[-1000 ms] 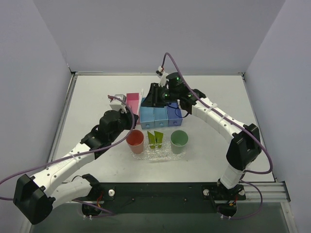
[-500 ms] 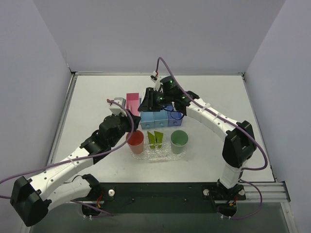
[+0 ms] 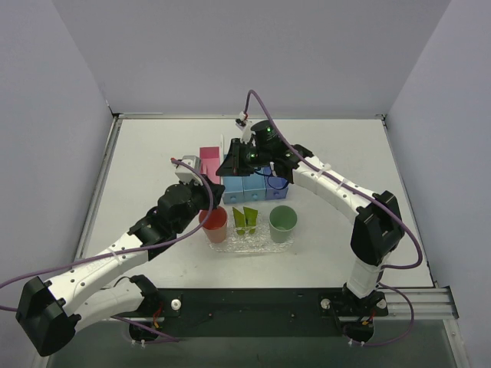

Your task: Prepare toiletry sets of a toothbrush and toothpaste on the tray

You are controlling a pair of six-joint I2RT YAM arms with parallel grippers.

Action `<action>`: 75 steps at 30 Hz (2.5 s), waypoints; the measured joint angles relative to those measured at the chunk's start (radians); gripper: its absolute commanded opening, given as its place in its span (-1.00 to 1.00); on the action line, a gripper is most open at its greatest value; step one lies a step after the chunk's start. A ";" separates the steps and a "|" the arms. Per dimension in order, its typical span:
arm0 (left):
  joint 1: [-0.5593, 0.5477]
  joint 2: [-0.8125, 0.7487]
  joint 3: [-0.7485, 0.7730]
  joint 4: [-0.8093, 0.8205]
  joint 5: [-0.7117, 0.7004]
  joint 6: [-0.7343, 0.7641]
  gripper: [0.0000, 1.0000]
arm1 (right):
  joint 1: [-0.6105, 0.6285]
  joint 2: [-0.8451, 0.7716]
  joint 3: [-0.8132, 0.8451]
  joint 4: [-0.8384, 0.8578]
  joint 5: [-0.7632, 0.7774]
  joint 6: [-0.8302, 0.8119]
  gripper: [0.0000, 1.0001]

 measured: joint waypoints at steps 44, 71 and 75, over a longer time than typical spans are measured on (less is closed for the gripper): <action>0.346 0.127 0.171 0.196 0.926 -0.158 0.14 | -0.010 -0.255 -0.144 -0.291 -0.391 -0.358 -1.00; 0.423 0.094 0.053 0.318 0.770 -0.469 -1.00 | 0.026 -0.510 -0.295 -0.225 -0.084 -0.375 0.08; 0.424 0.085 -0.002 0.344 0.696 -0.555 -1.00 | 0.089 -0.555 -0.347 -0.206 0.039 -0.370 0.08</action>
